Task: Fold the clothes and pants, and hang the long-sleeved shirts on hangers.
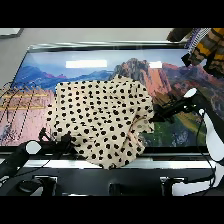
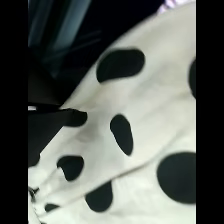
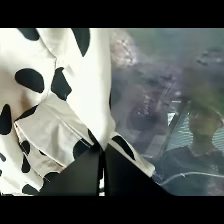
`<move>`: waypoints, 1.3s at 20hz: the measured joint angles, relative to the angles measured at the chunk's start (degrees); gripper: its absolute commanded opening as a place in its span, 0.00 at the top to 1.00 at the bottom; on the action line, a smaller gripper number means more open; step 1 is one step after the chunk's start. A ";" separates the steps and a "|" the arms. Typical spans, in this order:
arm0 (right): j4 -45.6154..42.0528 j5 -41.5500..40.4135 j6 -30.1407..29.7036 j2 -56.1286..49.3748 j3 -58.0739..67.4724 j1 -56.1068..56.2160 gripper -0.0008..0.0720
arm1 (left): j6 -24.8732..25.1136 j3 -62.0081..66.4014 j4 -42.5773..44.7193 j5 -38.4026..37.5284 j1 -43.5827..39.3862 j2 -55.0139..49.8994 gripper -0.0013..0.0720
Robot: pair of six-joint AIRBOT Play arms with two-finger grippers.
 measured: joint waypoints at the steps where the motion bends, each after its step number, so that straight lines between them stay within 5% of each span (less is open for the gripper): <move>1: -0.31 0.15 0.17 0.55 0.00 0.00 0.96 | 0.22 0.13 -0.11 1.70 -0.09 -0.48 0.96; 7: -1.90 2.32 0.24 5.44 -0.81 0.46 0.96 | 4.90 10.62 3.39 6.10 5.25 -7.02 0.97; 12: -3.61 3.15 1.97 14.08 -6.88 3.63 0.96 | 14.51 33.48 5.49 1.86 11.17 -22.60 0.97; 16: -4.04 0.55 6.60 21.03 -12.52 9.86 0.96 | 17.18 51.69 8.63 -3.13 12.72 -35.19 0.96; 17: -4.09 -0.76 8.07 22.01 -13.46 11.89 0.96 | 17.49 54.77 9.01 -3.98 12.85 -37.55 0.92; 19: -5.11 -4.74 11.58 23.23 -14.88 16.48 0.96 | 17.92 59.21 9.62 -5.86 13.09 -41.00 0.40; 20: -6.03 -7.26 13.66 23.54 -15.37 18.80 0.96 | 18.05 60.61 9.81 -6.51 13.27 -41.94 0.28; 22: -8.26 -11.47 17.99 23.82 -15.96 22.21 0.96 | 18.27 62.25 10.10 -8.66 14.05 -42.34 0.12; 26: -12.24 -15.78 23.63 24.02 -16.41 25.03 0.96 | 18.49 61.09 13.81 -15.26 15.80 -36.85 0.12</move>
